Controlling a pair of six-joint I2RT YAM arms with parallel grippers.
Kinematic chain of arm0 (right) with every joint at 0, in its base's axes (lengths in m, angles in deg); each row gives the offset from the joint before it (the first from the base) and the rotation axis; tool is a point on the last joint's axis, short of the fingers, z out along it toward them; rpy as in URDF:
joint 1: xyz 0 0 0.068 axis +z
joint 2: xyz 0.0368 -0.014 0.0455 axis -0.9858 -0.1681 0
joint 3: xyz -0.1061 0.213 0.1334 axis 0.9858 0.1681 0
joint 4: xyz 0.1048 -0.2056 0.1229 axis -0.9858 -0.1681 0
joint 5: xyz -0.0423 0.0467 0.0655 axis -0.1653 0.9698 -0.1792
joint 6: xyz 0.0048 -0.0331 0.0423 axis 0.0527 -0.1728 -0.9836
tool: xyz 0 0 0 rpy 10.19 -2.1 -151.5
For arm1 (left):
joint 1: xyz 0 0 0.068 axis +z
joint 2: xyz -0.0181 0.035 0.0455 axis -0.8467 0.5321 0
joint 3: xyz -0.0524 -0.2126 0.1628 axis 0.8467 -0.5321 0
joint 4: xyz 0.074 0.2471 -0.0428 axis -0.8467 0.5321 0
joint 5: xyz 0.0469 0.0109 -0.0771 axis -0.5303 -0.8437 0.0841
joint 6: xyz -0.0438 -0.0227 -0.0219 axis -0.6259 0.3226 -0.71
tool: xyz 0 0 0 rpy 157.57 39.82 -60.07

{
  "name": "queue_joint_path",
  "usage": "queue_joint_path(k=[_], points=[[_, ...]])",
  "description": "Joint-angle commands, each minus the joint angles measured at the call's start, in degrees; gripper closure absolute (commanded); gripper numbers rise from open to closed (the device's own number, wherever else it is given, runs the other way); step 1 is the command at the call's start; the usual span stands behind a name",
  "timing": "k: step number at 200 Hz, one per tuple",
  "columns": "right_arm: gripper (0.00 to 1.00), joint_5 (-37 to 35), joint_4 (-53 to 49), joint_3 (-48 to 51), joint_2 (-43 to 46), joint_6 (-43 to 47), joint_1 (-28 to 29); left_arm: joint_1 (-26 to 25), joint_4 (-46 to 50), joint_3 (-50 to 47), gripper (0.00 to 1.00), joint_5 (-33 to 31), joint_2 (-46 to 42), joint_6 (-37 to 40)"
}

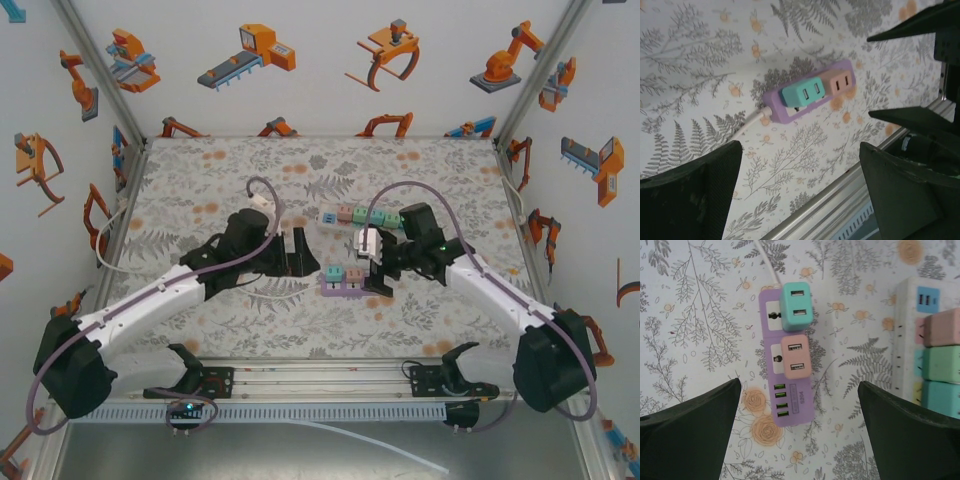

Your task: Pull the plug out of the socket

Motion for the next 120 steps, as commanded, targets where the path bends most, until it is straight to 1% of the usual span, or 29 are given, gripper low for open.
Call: queue_joint_path(k=[1, 15, 30, 54, 73, 85, 120], points=[[0.15, 1.67, 3.55, -0.19, -2.43, 1.57, 0.61, -0.25, -3.91, -1.86, 0.12, 2.14, 1.28, -0.75], [0.18, 1.43, 5.03, 0.05, -4.02, 1.63, 0.93, -0.45, -5.69, -3.73, 0.16, 2.03, 2.38, -0.85], [0.21, 1.37, 7.29, 0.56, -5.50, 1.37, 1.24, -0.38, -8.81, -5.31, 0.23, 3.46, 4.21, -1.39], [0.34, 2.00, 8.98, 0.11, -8.39, 0.31, 1.91, -0.76, -14.52, -6.10, 0.26, 5.84, 8.61, -2.59], [0.43, 2.19, 8.62, -0.26, -10.13, 0.60, 2.31, -2.22, -16.35, -6.40, 0.30, 2.63, 11.56, -2.67], [0.47, 2.28, 8.52, -0.05, -10.39, 0.85, 2.39, -3.15, -17.62, -6.98, 0.32, 0.15, 12.70, -2.76], [0.55, 3.01, 8.91, 0.35, -10.93, 1.04, 2.57, -3.97, -20.25, -7.19, 0.34, -1.73, 16.65, -3.69]])
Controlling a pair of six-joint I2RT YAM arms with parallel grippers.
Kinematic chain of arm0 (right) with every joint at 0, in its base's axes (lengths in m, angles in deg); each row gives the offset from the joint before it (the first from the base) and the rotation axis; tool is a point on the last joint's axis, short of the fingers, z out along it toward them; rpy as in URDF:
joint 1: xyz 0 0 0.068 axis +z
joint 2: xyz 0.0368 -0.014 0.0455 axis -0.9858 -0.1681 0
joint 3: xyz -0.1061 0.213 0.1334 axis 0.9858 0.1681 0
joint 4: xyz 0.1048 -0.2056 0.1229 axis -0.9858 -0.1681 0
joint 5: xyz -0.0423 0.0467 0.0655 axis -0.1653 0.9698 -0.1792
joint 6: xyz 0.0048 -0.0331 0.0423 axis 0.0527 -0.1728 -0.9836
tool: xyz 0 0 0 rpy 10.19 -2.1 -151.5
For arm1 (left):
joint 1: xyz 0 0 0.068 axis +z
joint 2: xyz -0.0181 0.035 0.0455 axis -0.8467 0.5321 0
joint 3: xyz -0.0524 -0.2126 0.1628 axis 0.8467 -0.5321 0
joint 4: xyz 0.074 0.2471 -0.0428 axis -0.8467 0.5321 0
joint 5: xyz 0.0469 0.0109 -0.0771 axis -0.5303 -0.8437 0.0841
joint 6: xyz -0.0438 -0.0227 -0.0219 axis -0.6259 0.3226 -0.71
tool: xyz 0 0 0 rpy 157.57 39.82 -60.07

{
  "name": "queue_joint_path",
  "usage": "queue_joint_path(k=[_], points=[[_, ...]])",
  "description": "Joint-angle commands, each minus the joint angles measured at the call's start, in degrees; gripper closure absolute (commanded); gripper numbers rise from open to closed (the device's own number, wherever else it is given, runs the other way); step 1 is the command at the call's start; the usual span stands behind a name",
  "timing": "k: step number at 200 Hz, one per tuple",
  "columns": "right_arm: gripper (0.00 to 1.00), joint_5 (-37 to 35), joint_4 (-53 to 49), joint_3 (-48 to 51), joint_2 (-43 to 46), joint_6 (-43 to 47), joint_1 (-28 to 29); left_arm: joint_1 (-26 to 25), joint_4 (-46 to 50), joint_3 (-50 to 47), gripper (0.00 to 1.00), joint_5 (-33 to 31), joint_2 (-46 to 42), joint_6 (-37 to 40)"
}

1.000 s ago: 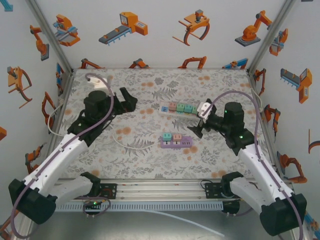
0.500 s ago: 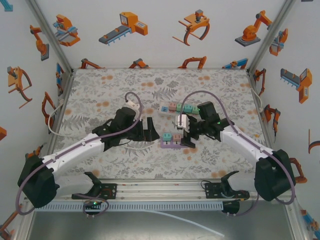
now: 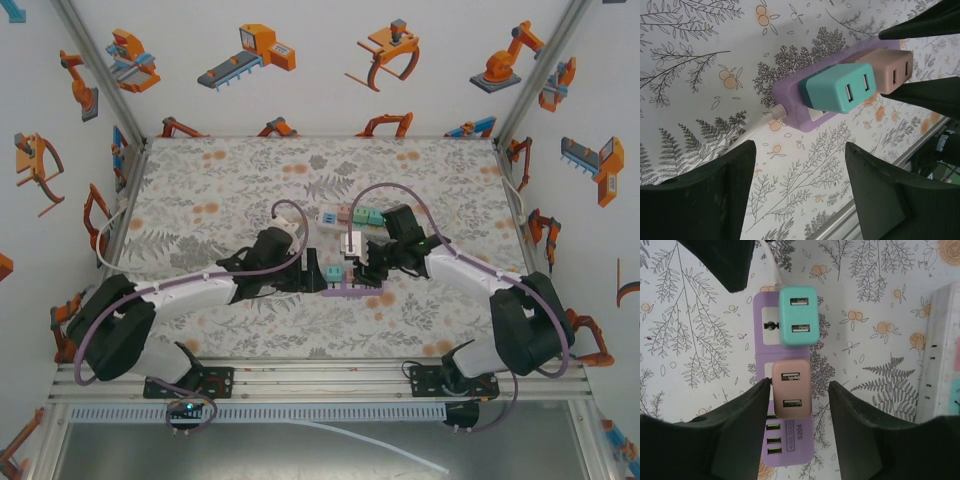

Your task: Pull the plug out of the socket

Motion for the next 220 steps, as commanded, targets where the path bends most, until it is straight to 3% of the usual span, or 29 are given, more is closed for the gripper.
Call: queue_joint_path(k=[1, 48, 153, 220], points=[[0.55, 2.12, 1.11, 0.28, -0.35, 0.47, 0.51, -0.53, -4.45, -0.59, 0.34, -2.30, 2.24, -1.46], [0.61, 2.23, 1.70, 0.63, -0.93, 0.50, 1.22, -2.72, -1.22, 1.81, 0.50, -9.92, 7.32, -1.50], [0.78, 3.12, 0.14, -0.63, -1.27, 0.47, 1.75, -5.32, 2.40, 2.61, 0.53, -12.60, 10.22, -1.90], [0.81, 6.65, -0.72, -2.19, 1.43, -0.14, 1.75, -5.94, 5.99, 2.60, 0.54, -15.75, 10.91, -4.60]])
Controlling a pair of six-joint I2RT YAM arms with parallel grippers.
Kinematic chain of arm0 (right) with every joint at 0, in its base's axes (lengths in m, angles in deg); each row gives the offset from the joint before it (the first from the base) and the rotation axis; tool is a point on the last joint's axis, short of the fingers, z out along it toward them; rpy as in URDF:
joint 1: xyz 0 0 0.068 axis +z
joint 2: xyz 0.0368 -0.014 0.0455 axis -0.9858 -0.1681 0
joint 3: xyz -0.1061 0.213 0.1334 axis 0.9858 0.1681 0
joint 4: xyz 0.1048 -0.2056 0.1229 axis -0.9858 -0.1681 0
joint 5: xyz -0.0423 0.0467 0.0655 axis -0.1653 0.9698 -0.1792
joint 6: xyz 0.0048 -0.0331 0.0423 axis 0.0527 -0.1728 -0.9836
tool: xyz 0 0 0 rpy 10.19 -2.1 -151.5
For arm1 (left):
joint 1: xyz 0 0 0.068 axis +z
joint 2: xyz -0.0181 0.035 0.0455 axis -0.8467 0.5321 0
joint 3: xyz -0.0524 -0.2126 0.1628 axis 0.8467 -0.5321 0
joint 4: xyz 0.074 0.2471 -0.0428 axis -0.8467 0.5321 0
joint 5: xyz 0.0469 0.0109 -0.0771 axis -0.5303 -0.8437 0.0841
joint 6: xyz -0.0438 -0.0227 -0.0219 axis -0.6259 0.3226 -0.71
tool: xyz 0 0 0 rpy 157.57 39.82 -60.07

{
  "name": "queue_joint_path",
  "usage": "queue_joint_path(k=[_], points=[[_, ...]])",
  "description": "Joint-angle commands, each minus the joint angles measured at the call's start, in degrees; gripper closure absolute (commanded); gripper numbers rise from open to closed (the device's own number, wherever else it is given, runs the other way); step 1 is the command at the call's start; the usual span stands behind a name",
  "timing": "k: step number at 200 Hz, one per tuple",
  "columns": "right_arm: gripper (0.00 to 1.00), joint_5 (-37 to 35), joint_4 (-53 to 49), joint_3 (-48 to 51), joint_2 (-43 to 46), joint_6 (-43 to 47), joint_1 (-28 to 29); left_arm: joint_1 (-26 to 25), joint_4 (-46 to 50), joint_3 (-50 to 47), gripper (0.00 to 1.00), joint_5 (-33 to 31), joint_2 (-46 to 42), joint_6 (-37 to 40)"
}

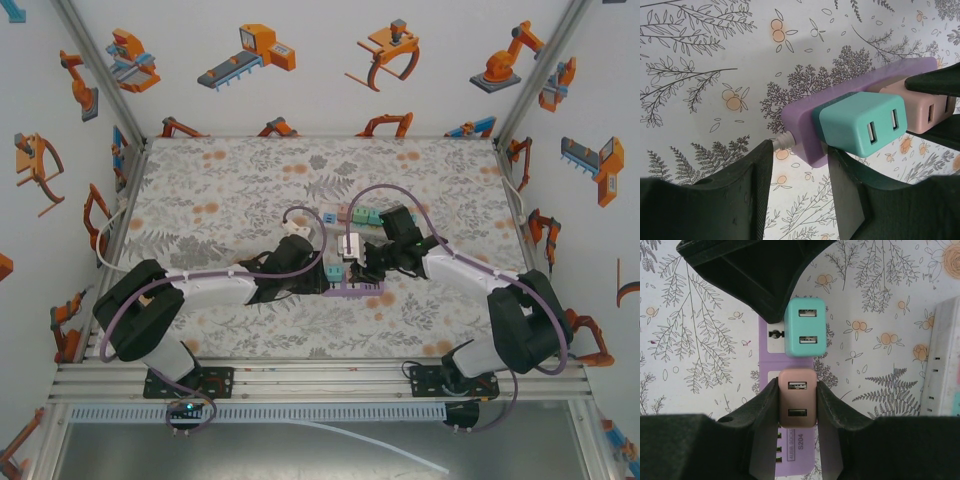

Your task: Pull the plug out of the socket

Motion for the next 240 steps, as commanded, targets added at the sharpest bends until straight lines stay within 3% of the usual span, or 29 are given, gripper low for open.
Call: queue_joint_path(k=[1, 102, 130, 155, 174, 240], points=[[0.81, 5.48, -1.87, -2.34, 2.09, -0.45, 0.72, -0.41, 8.63, -0.29, 0.54, -4.01, 2.81, -1.09], [0.85, 6.38, -0.77, -1.53, 5.74, -0.48, -0.31, -0.49, 12.91, 1.62, 0.54, -8.05, 2.76, -0.83], [0.85, 5.71, 2.98, 0.29, 9.18, -5.03, -0.51, -0.48, 14.41, 2.37, 0.54, -9.52, 0.84, 0.09], [0.83, 1.72, 13.24, 3.87, 14.31, -19.97, -0.51, -0.49, 15.59, 3.50, 0.51, -9.39, -1.07, 1.63], [0.80, -7.00, 17.92, 5.26, 18.78, -36.35, -0.51, -0.49, 15.01, 3.75, 0.49, -8.32, -3.01, 1.90], [0.83, -28.22, 2.37, 4.29, 33.69, -85.25, -0.51, -0.47, 7.57, 4.60, 0.35, 0.67, -15.34, 10.67]])
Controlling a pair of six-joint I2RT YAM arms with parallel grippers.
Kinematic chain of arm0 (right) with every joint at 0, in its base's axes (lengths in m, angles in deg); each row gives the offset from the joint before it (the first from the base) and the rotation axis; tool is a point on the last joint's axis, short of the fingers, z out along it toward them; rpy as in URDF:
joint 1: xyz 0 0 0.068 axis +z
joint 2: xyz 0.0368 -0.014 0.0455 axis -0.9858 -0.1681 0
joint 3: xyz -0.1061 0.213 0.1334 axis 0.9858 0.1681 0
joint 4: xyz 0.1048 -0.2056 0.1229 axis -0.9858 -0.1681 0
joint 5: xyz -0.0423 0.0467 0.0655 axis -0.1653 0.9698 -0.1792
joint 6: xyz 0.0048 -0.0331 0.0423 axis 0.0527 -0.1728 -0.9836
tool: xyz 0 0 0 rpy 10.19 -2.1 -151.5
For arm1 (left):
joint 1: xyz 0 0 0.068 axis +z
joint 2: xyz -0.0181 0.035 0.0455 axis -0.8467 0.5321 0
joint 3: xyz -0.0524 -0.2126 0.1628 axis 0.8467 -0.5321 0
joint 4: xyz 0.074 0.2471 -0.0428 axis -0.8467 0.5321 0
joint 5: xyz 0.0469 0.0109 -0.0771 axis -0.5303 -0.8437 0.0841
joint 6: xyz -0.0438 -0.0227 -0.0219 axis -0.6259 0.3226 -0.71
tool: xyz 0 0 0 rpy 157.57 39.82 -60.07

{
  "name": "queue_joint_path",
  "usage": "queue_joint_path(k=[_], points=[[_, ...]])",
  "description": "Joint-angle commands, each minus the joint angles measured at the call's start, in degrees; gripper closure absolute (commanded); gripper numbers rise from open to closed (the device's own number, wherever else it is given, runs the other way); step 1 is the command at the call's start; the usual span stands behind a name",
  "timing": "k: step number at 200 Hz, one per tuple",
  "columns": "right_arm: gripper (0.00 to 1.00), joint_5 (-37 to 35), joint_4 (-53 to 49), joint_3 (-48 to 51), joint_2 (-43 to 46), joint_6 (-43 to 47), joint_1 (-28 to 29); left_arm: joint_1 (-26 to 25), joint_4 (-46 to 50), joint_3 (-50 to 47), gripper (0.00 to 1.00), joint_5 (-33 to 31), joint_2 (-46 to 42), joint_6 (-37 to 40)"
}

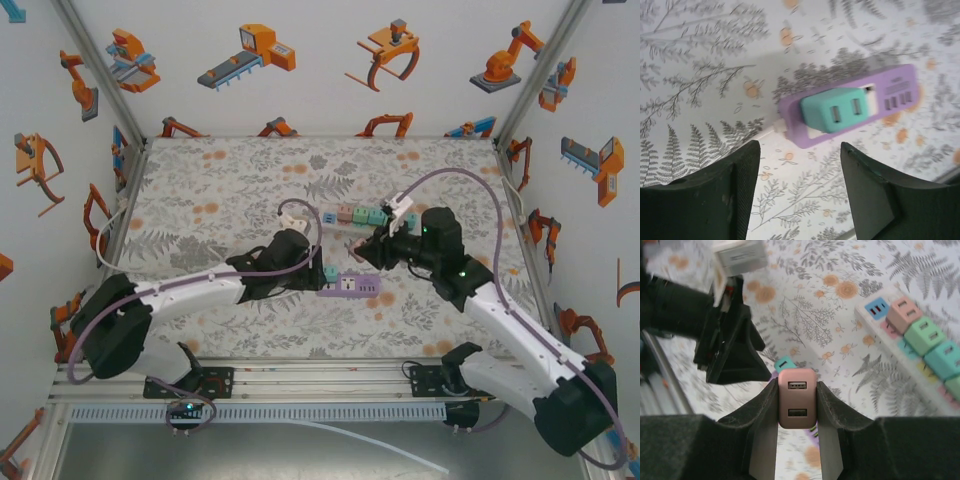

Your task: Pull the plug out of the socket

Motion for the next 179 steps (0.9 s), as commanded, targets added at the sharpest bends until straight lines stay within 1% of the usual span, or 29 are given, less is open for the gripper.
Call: queue_joint_path(k=[1, 27, 47, 77, 101, 117, 124, 151, 167, 179], points=[[0.83, -11.10, -7.73, -0.38, 4.82, -26.51, -0.12, 0.21, -3.47, 1.18, 0.35, 4.58, -5.57, 6.54], [0.83, -15.77, -14.60, 2.26, 10.00, -39.46, -0.12, 0.16, -3.61, 2.49, 0.30, 11.47, -10.50, 13.71], [0.83, -16.84, -17.83, 5.60, 14.10, -46.46, -0.03, 0.07, -1.29, 3.83, 0.26, 17.28, -13.75, 18.40], [0.84, -15.61, -18.27, 12.12, 18.32, -53.48, 0.06, -0.10, 7.26, 7.22, 0.17, 20.94, -15.48, 21.64], [0.85, -14.96, -16.58, 18.21, 18.81, -58.77, 0.14, -0.41, 9.50, 6.80, 0.07, 25.46, -16.35, 22.96], [0.85, -14.24, -12.88, 22.07, 18.12, -60.53, 0.38, -0.56, 10.59, 6.04, 0.00, 28.35, -16.28, 24.79], [0.85, -14.27, -11.56, 23.40, 17.56, -60.81, 0.54, -0.61, 11.37, 5.96, 0.03, 29.10, -16.16, 25.42], [0.85, -15.06, -7.99, 26.60, 15.36, -60.85, 0.85, -1.57, 9.97, 3.97, 0.03, 31.61, -15.70, 27.82], [0.84, -15.35, -6.17, 27.87, 14.11, -60.85, 1.11, -2.21, 8.69, 2.78, 0.03, 31.26, -14.69, 29.20], [0.81, -15.67, -5.40, 28.55, 13.48, -60.71, 1.28, -2.51, 8.31, 2.28, 0.03, 30.93, -13.65, 30.02]])
